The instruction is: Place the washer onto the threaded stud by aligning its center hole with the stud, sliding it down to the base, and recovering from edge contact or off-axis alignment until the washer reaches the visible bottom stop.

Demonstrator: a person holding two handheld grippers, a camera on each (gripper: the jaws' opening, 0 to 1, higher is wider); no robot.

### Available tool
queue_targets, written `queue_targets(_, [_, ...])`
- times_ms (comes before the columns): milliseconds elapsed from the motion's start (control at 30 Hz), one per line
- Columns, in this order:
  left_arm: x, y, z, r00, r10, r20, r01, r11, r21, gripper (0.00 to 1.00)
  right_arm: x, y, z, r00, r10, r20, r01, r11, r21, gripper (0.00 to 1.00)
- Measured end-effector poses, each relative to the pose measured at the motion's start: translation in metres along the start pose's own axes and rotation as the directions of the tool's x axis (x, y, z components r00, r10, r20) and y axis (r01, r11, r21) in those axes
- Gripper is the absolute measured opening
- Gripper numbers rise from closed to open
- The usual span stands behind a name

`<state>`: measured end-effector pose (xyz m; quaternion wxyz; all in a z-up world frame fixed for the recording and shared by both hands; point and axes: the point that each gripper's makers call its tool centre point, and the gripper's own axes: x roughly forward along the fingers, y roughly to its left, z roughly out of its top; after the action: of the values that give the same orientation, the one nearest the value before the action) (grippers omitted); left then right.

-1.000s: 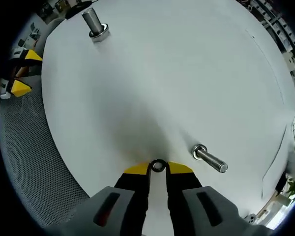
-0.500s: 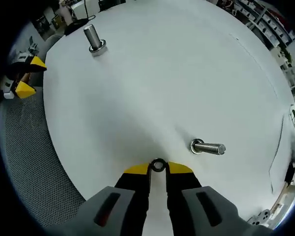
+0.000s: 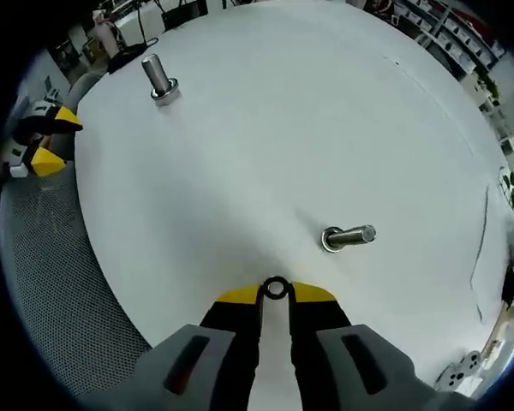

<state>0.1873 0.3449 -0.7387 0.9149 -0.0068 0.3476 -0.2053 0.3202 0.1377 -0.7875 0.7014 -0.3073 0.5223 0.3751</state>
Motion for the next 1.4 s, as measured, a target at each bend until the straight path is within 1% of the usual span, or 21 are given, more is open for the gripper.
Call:
queue_targets(200, [0.0,-0.001,0.0,1.0,-0.003,0.0,0.003,1.0,0.001,0.26,-0.011,-0.011,0.004,0.999,-0.017,0.034,0.016,0.999,0.032,0.14])
queue_targets(300, [0.0,-0.001,0.0,1.0,-0.003,0.001,0.003,1.0,0.001,0.26,-0.018,-0.017,0.009,0.998,-0.036,0.056,0.035,0.999,0.022,0.14])
queue_targets(533, [0.0,-0.001,0.001,1.0,-0.006,0.003,0.006,1.0,0.001,0.26,-0.033,-0.027,0.02,0.993,-0.056,0.106,0.055,0.998,0.017,0.14])
queue_targets(567, [0.0,-0.001,0.001,1.0,-0.006,0.003,0.006,1.0,0.0,0.26,-0.036,-0.028,0.021,0.991,-0.068,0.118,0.067,0.998,0.009,0.14])
queue_targets(700, [-0.001,-0.001,0.001,1.0,-0.006,0.006,0.006,1.0,-0.003,0.26,-0.039,-0.029,0.023,0.988,-0.072,0.138,0.07,0.997,0.021,0.14])
queue_targets(833, [-0.001,-0.001,0.001,1.0,-0.007,0.006,0.007,1.0,-0.002,0.26,-0.041,-0.029,0.027,0.985,-0.082,0.154,0.083,0.997,-0.001,0.14])
queue_targets(1000, [-0.001,0.0,0.002,1.0,-0.006,0.008,0.006,1.0,-0.004,0.26,-0.047,-0.033,0.04,0.974,-0.106,0.201,0.111,0.994,-0.01,0.14])
queue_targets(1100, [-0.001,-0.001,0.001,1.0,-0.007,0.006,0.007,1.0,-0.004,0.26,-0.046,-0.033,0.045,0.973,-0.108,0.202,0.115,0.993,-0.02,0.14])
queue_targets(1400, [0.0,-0.001,0.001,1.0,-0.006,0.002,0.006,1.0,-0.003,0.26,-0.039,-0.036,0.047,0.974,-0.116,0.197,0.125,0.992,-0.035,0.14])
